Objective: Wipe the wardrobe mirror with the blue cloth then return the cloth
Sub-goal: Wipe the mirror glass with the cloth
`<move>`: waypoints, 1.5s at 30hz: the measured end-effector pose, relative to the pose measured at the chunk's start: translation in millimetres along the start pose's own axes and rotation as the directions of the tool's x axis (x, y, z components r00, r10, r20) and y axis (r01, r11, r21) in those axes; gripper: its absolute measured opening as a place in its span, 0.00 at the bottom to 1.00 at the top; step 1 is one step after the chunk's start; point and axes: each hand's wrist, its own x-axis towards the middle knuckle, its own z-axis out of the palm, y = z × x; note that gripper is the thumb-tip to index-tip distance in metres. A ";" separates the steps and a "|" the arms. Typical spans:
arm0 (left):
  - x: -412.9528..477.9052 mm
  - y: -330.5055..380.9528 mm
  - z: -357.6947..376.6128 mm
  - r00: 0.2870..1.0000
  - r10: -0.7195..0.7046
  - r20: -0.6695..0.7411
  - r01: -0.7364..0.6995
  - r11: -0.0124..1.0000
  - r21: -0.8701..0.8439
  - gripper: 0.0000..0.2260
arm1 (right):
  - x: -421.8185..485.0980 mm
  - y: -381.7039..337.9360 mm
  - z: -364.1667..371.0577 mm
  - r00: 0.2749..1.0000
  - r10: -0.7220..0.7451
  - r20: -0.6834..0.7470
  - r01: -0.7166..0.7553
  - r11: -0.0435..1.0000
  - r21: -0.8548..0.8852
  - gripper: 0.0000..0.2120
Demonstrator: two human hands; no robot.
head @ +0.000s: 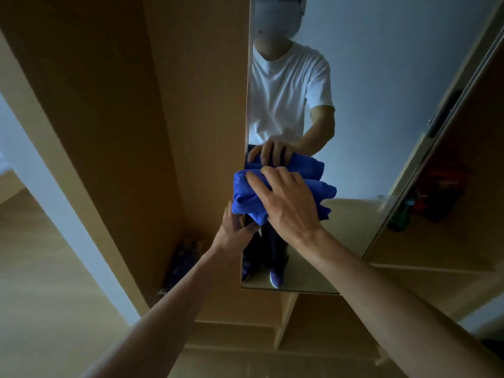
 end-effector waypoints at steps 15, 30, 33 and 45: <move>9.5 -25.8 -8.1 0.998 0.040 0.041 -0.035 0.992 -0.119 0.29 | -24.2 -11.1 47.2 0.999 0.038 -0.002 -0.038 0.996 -0.076 0.25; -10.1 -12.7 3.2 0.995 0.055 0.081 -0.068 0.983 0.168 0.21 | -50.9 -18.4 67.0 0.970 0.018 0.242 -0.010 0.999 -0.035 0.45; -11.3 -25.5 -1.7 0.990 -0.001 0.138 -0.008 0.998 0.068 0.34 | -49.9 -15.1 57.0 0.968 -0.020 0.249 0.031 0.999 -0.040 0.40; -13.7 -39.6 4.5 0.982 -0.176 0.075 0.183 0.978 -0.104 0.16 | -38.0 13.7 28.8 0.999 -0.008 0.039 0.010 0.999 -0.053 0.36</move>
